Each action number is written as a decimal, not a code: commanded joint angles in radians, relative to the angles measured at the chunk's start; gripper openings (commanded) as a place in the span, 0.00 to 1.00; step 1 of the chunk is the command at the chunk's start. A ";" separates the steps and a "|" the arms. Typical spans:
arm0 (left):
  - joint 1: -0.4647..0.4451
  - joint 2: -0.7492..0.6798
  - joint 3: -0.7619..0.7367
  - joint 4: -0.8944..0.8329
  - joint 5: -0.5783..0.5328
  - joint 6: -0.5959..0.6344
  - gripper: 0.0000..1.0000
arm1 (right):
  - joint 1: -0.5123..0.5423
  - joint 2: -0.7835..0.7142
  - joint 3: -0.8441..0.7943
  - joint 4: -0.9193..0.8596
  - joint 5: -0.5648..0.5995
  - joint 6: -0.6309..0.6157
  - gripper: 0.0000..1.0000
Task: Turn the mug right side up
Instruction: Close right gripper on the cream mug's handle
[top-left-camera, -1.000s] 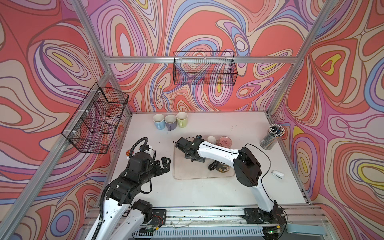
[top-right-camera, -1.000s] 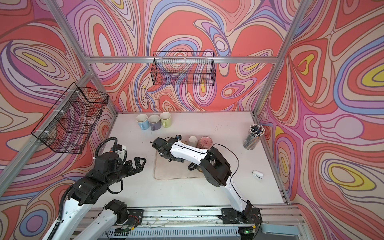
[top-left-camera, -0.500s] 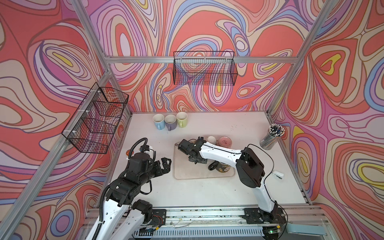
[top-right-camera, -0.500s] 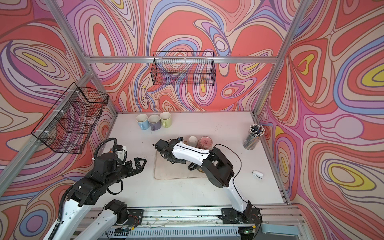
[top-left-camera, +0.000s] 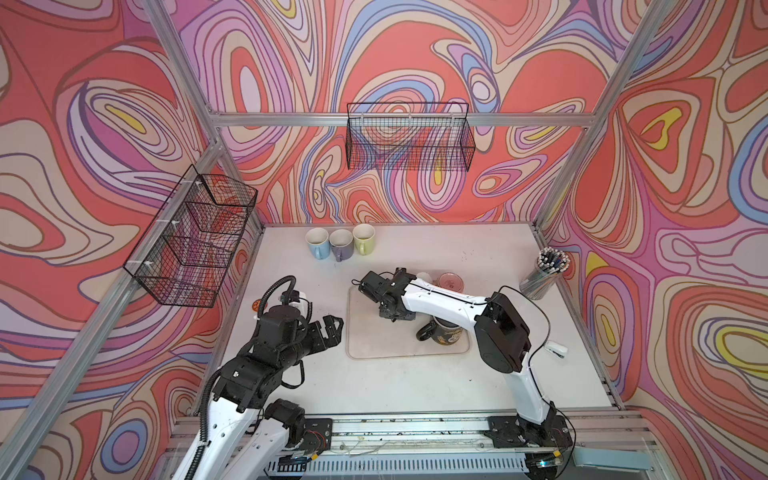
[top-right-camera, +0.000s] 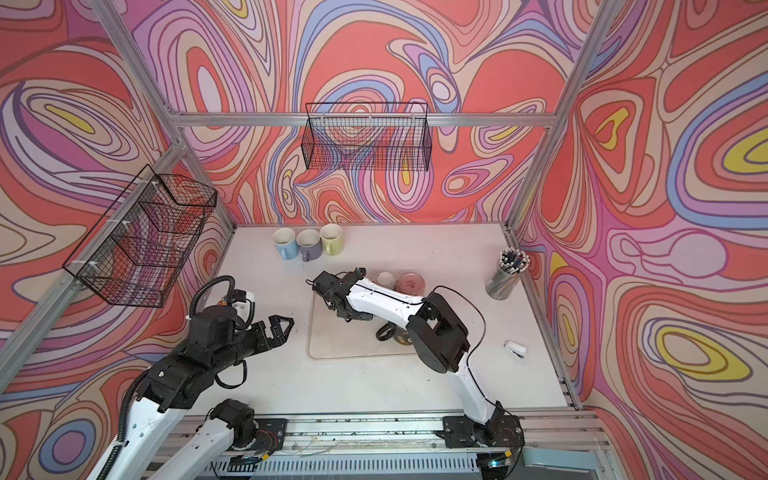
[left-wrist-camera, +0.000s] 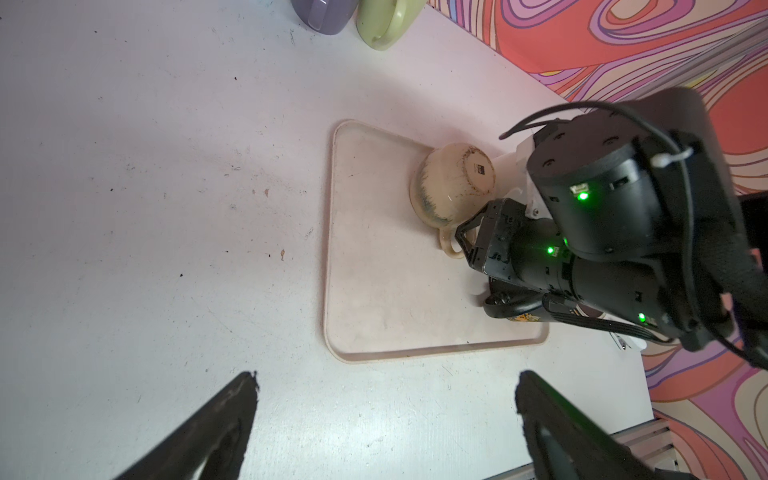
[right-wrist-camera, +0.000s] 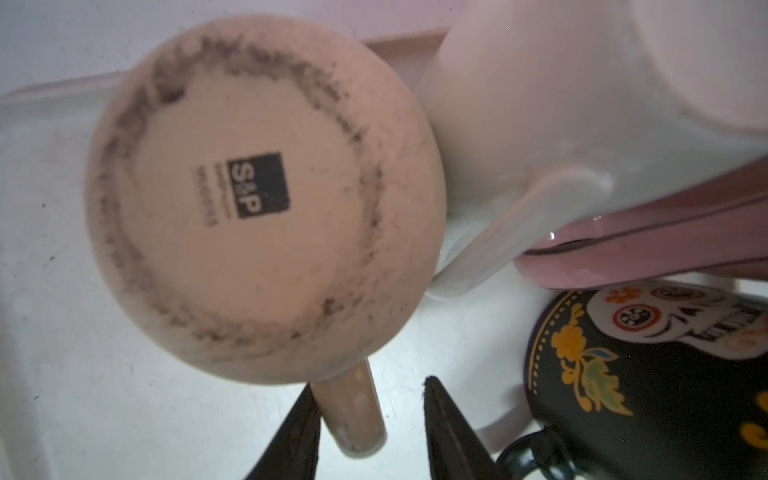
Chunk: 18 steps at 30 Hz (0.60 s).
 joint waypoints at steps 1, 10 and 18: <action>0.005 0.007 -0.011 0.019 0.013 -0.002 1.00 | -0.012 0.006 0.016 0.018 0.001 -0.030 0.38; 0.009 0.018 -0.022 0.037 0.040 0.007 1.00 | -0.017 0.022 0.027 0.060 -0.015 -0.127 0.35; 0.011 0.040 -0.027 0.045 0.048 0.010 1.00 | -0.018 0.028 0.020 0.090 -0.022 -0.202 0.31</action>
